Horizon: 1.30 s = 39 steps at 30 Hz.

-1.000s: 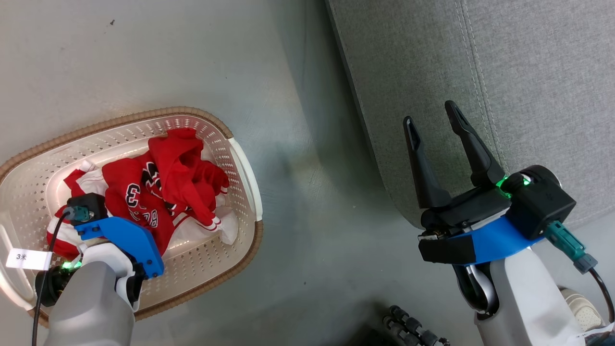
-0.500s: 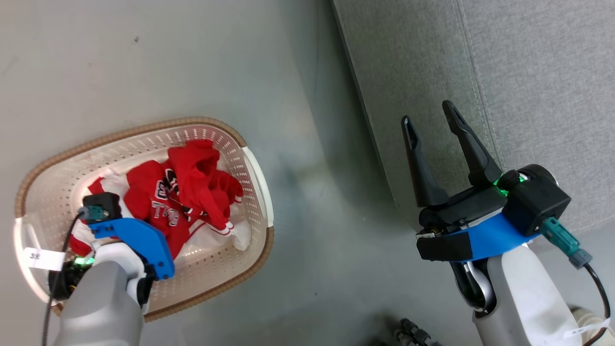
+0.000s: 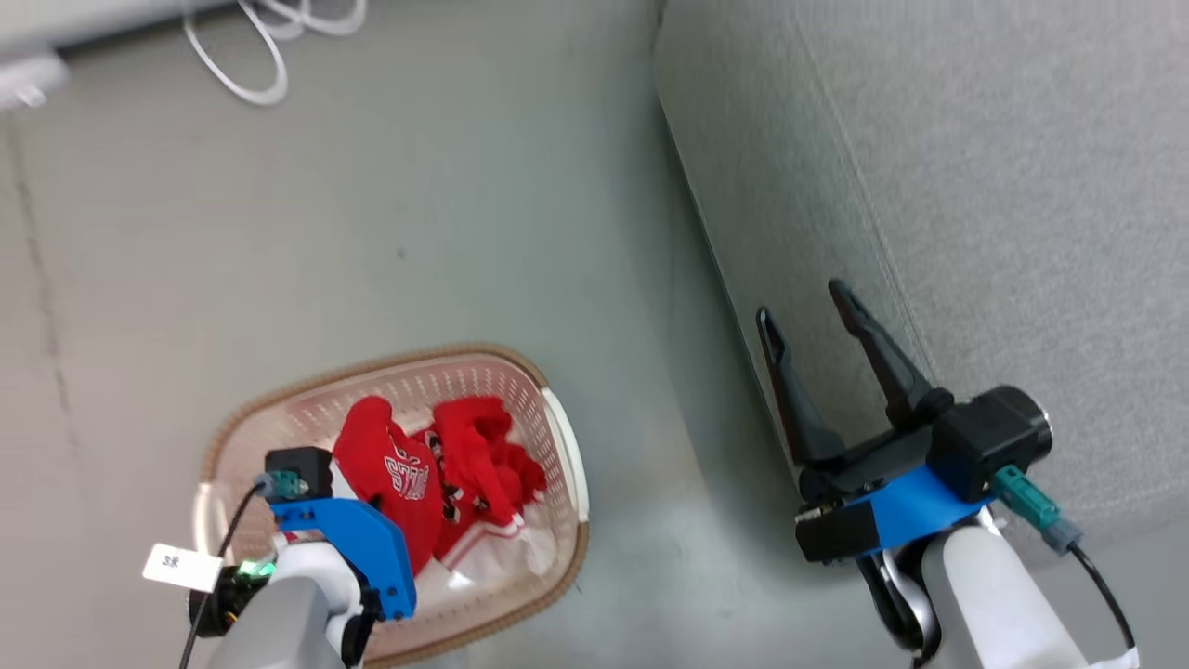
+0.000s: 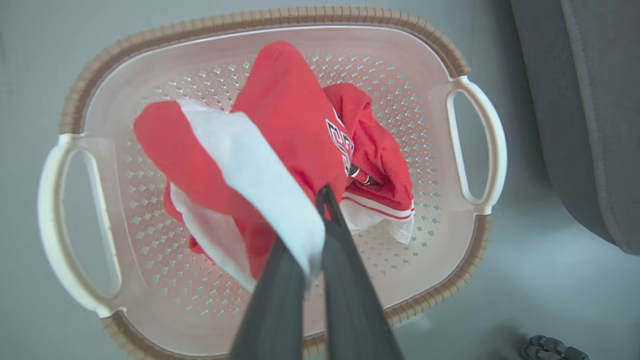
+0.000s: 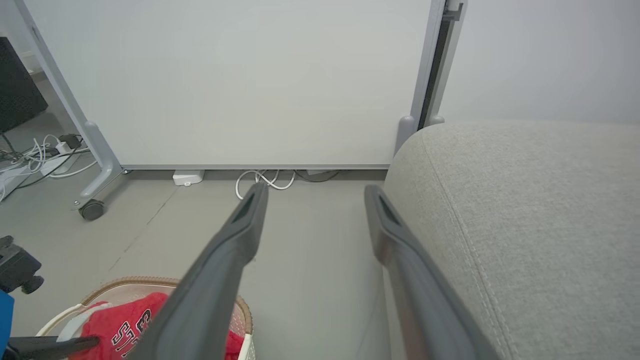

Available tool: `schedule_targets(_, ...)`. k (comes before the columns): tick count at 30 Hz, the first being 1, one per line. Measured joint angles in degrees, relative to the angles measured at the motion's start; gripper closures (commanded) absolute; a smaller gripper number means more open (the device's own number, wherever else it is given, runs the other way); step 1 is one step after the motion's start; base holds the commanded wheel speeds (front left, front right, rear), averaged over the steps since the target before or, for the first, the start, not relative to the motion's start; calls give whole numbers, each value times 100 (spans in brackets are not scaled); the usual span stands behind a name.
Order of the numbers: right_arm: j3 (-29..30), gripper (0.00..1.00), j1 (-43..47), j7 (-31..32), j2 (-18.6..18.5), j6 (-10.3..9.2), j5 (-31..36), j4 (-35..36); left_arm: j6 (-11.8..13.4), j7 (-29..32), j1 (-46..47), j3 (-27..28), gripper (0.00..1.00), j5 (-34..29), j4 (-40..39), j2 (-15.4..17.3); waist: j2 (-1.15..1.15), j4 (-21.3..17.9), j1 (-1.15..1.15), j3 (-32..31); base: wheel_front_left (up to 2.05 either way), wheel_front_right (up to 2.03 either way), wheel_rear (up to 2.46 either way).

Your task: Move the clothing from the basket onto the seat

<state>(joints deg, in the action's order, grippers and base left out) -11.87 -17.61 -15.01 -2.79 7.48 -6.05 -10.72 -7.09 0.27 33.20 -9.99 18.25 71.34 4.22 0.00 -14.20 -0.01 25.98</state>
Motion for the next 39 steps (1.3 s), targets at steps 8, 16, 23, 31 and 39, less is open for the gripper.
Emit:
schedule_targets(8, 2, 0, 490, 0, 0, 0, 98, -176, -12, -299, -419, -825, 100, 226, -584, -116, 0, 325, -1, -1161, 0, 0, 0)
schedule_targets(16, 48, 0, 906, -1, -2, 0, 201, -304, -30, -209, -657, -2112, 100, 1177, -2006, -134, 0, 769, -2, -1932, 0, 0, 0)
schedule_targets(23, 27, 0, 1014, 66, -1, 0, 242, -367, -30, -57, -321, -2917, 100, 1644, -2949, -90, 0, 1098, -1, -2273, 0, 0, 0)
schedule_targets(31, -47, 0, 1115, 211, -1, 0, 277, -327, -30, 14, 241, -3438, 100, 2064, -3682, -25, 0, 1224, 0, -2510, 0, 0, 0)
schedule_targets(39, -153, 0, 1140, 337, -1, 0, 303, -255, -30, 118, 843, -3776, 100, 2236, -3920, -13, 0, 1189, 1, -2619, 0, 0, 0)
